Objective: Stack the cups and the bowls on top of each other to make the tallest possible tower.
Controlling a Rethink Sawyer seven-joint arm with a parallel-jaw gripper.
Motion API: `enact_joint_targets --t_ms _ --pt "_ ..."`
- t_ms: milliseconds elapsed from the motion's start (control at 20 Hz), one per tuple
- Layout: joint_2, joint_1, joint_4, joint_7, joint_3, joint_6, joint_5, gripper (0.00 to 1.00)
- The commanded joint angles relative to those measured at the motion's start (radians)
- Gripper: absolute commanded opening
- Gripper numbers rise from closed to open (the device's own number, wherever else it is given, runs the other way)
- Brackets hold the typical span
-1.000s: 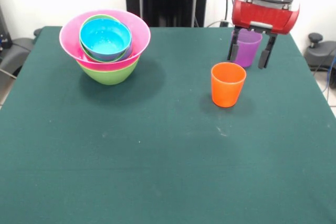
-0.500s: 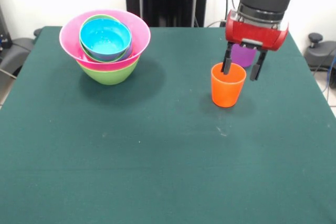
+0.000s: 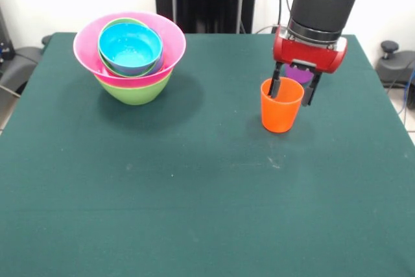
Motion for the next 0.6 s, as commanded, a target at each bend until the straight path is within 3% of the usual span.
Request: enact_joint_targets --t_ms 50,600 --pt "0.031 -0.020 0.030 0.109 0.070 -0.034 0.017 1.00" --pt "0.030 -0.015 0.039 0.122 0.066 -0.053 0.021 1.00"
